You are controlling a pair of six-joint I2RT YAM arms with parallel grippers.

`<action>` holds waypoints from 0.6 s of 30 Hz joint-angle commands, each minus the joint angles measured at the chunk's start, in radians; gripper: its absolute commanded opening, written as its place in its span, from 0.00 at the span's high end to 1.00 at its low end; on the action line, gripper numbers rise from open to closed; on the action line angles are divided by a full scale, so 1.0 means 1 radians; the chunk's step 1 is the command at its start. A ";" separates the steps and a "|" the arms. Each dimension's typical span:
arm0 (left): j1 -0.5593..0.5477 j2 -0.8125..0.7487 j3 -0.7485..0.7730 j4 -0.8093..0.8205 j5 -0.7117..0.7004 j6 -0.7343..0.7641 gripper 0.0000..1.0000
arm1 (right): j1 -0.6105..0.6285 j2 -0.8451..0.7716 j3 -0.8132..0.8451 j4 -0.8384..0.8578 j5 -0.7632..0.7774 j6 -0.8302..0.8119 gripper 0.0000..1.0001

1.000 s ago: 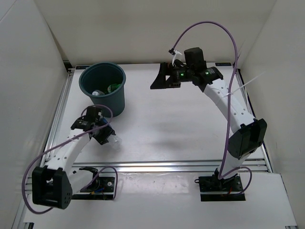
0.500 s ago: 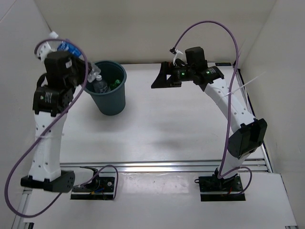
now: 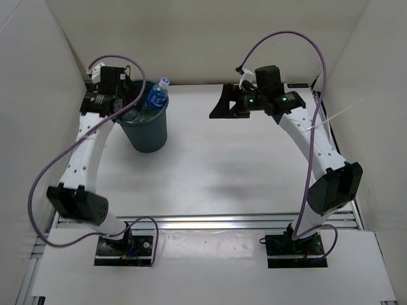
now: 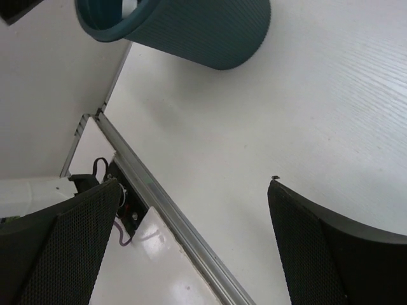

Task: Put the plastic bottles in the bin

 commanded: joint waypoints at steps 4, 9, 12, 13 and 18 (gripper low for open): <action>0.008 -0.540 -0.432 0.095 -0.203 0.057 0.00 | -0.080 -0.068 -0.050 -0.018 0.077 0.047 0.00; 0.008 -0.849 -0.781 0.105 -0.262 0.057 0.00 | -0.154 -0.047 -0.066 -0.082 -0.009 0.068 0.00; 0.008 -1.027 -0.890 0.105 -0.277 0.085 0.00 | -0.200 -0.062 -0.148 -0.064 -0.074 0.091 0.00; 0.008 -1.063 -0.901 0.105 -0.300 0.100 0.00 | -0.214 -0.062 -0.168 -0.064 -0.087 0.119 0.00; 0.008 -1.203 -0.933 0.105 -0.403 0.186 0.00 | -0.261 -0.082 -0.221 -0.064 -0.105 0.141 0.00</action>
